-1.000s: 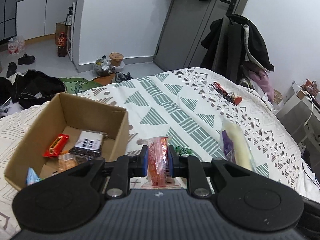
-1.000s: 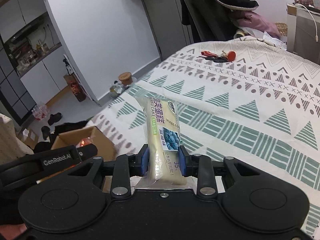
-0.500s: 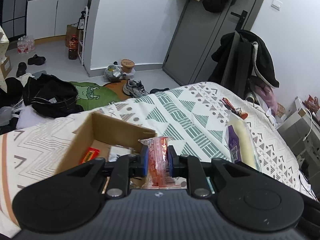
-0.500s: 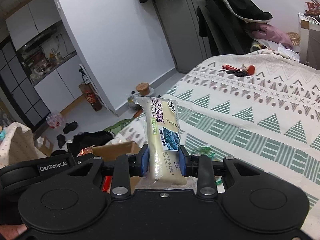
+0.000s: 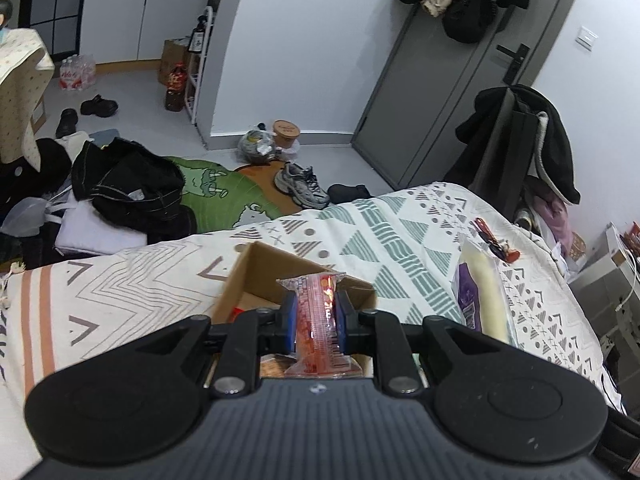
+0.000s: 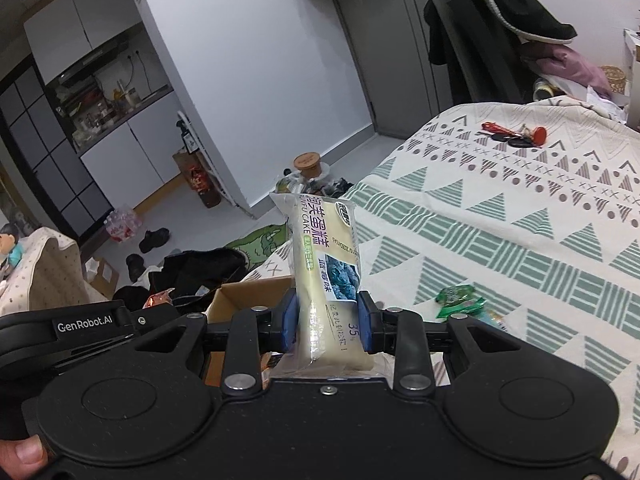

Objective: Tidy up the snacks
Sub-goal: 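Carry both packets over the cardboard box and open both tools to drop them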

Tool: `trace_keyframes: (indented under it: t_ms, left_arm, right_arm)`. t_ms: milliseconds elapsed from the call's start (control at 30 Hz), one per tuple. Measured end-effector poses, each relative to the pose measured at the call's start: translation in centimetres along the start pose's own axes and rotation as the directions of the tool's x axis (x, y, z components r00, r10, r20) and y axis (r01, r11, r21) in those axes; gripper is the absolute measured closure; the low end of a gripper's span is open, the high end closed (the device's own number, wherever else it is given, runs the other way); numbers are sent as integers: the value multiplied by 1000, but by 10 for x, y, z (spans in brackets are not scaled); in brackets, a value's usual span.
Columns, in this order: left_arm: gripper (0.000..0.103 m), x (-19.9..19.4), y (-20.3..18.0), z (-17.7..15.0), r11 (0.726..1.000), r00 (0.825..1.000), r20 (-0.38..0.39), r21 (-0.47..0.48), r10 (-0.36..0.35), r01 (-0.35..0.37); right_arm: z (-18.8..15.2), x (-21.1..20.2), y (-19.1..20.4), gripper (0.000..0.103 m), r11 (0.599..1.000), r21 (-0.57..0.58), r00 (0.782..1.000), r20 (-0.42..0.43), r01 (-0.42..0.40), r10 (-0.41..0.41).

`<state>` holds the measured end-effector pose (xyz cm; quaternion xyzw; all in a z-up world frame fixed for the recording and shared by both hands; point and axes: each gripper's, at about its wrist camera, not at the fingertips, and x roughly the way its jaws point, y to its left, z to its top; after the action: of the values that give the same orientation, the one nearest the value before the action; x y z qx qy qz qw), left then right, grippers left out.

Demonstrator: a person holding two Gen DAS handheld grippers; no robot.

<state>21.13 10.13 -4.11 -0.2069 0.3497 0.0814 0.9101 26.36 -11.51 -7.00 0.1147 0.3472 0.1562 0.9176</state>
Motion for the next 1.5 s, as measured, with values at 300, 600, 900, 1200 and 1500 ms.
trace_keyframes:
  t_ms: [300, 600, 900, 1200, 1500]
  left_arm:
    - [85, 19, 31, 1, 998, 999, -44, -65, 6, -8]
    - [80, 33, 44, -1, 995, 994, -103, -91, 21, -30]
    - [76, 27, 57, 0, 991, 993, -110, -129, 28, -43]
    - [40, 15, 57, 1, 989, 995, -85, -133, 59, -70]
    - [22, 4, 36, -7, 992, 995, -63, -99, 72, -78]
  right_arm:
    - [-8, 25, 25, 73, 1000, -12, 999, -49, 4, -5]
    - [-14, 47, 41, 73, 1000, -7, 996, -93, 10, -10]
    - [-23, 63, 48, 63, 998, 56, 992, -125, 10, -3]
    - [-21, 46, 31, 55, 996, 86, 993, -111, 36, -26]
    - [-20, 23, -7, 47, 989, 127, 993, -103, 77, -64]
